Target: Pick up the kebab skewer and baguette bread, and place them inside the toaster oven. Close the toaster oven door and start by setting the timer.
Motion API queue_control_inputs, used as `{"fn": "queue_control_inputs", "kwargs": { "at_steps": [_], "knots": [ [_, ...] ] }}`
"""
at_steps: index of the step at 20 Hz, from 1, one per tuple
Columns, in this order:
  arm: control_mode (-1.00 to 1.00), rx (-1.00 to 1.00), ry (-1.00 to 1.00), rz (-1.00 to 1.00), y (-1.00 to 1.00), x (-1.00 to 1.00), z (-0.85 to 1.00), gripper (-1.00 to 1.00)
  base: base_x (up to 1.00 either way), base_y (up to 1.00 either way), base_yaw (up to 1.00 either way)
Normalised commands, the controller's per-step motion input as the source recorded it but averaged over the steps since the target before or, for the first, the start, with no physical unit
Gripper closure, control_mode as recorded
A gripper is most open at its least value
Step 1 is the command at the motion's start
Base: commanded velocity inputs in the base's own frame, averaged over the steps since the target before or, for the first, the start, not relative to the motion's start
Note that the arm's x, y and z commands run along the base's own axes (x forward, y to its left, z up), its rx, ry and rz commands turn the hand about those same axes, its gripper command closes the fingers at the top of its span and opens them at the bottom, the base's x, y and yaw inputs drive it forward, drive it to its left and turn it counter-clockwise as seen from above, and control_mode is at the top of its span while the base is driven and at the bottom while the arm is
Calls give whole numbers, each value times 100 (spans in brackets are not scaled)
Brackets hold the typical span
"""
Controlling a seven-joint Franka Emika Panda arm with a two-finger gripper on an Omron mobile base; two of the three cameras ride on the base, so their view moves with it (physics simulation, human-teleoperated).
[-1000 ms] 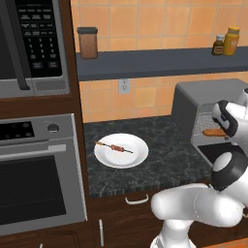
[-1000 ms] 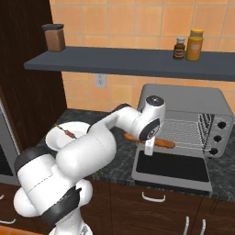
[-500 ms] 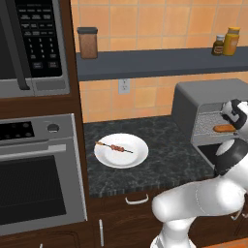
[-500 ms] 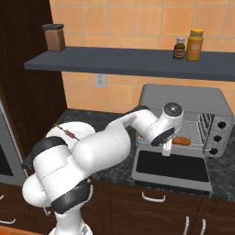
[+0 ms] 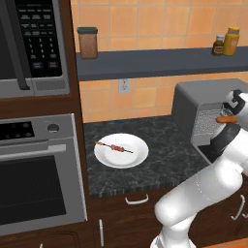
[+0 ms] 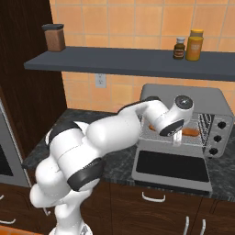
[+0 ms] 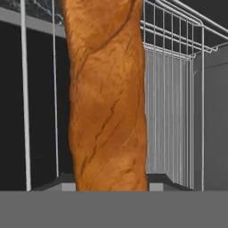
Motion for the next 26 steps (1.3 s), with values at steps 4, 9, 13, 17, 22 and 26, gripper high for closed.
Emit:
{"fn": "queue_control_inputs", "kwargs": {
  "at_steps": [4,9,13,17,22,26],
  "knots": [
    [-100,-1,-6,0,0,27,7,100,0,0,0],
    [-100,-1,0,0,13,20,0,100,0,0,0],
    [-100,-4,0,0,37,7,-2,-100,0,0,0],
    [-100,-1,0,0,11,3,0,-100,0,0,0],
    [-100,0,0,0,0,0,0,-100,0,0,0],
    [-100,0,-5,-1,0,0,0,-100,0,0,0]
  ]
}}
